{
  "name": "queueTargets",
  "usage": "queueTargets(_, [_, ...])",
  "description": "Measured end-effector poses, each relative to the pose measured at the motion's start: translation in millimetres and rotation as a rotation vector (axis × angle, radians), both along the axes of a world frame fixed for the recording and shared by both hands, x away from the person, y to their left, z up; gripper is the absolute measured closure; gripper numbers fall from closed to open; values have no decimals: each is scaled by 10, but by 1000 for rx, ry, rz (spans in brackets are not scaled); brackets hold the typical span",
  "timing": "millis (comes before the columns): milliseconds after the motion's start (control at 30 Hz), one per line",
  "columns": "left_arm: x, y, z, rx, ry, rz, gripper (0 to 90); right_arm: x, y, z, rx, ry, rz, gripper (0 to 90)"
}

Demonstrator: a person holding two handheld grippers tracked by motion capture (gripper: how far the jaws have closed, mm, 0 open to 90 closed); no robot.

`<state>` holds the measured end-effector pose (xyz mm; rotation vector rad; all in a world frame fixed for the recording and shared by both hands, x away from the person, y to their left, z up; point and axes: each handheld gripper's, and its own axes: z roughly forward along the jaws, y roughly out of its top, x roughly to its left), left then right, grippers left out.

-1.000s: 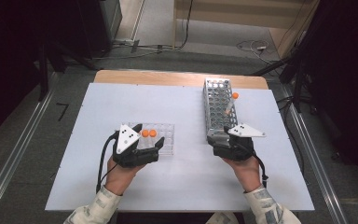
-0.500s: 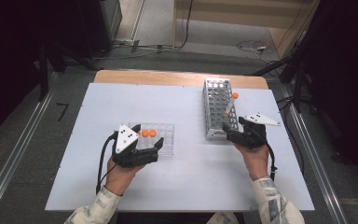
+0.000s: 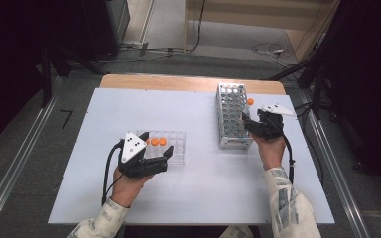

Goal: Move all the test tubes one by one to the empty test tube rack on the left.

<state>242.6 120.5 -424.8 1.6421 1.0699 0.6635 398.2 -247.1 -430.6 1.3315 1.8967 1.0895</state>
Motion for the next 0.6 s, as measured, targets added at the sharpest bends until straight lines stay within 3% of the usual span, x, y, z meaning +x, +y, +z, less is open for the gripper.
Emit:
queueTargets(167, [5,-13,-8,2,3,-5,140,152,-42,-64,-13,11,-7,415])
queueTargets(333, [-1,-22,-8,0,0,-7,144,271,-46,-98,-3,17,19,488])
queueTargets(600, [-1,-24,-17,5,3,-8,146,376,-4,-161,5,33,44,588])
